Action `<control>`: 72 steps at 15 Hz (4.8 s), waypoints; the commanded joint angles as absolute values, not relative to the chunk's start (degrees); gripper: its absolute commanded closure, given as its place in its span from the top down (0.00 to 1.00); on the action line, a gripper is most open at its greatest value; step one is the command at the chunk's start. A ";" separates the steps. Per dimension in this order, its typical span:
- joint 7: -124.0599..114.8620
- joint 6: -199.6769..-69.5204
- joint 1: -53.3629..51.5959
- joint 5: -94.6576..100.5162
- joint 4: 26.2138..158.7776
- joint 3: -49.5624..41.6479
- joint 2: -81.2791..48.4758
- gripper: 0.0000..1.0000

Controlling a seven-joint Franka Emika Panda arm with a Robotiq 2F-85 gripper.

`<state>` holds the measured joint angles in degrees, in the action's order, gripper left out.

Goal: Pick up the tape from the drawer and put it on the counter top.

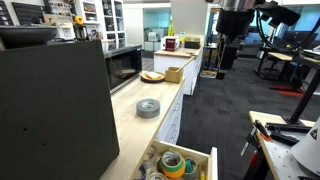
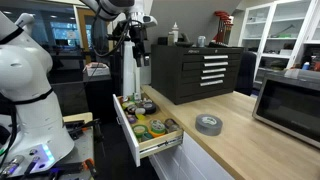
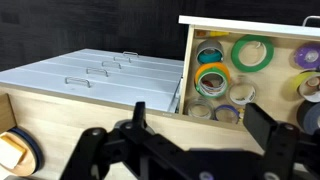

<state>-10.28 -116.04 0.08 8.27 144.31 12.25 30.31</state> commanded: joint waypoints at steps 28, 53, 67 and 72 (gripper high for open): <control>-10.26 -147.07 -3.63 7.68 148.02 9.87 5.06 1.00; -0.42 -162.98 -5.63 8.56 139.54 7.77 -19.54 1.00; 7.96 -165.09 -5.58 8.59 131.98 8.64 -35.18 1.00; 8.63 -165.13 -5.33 8.76 131.93 8.35 -36.61 1.00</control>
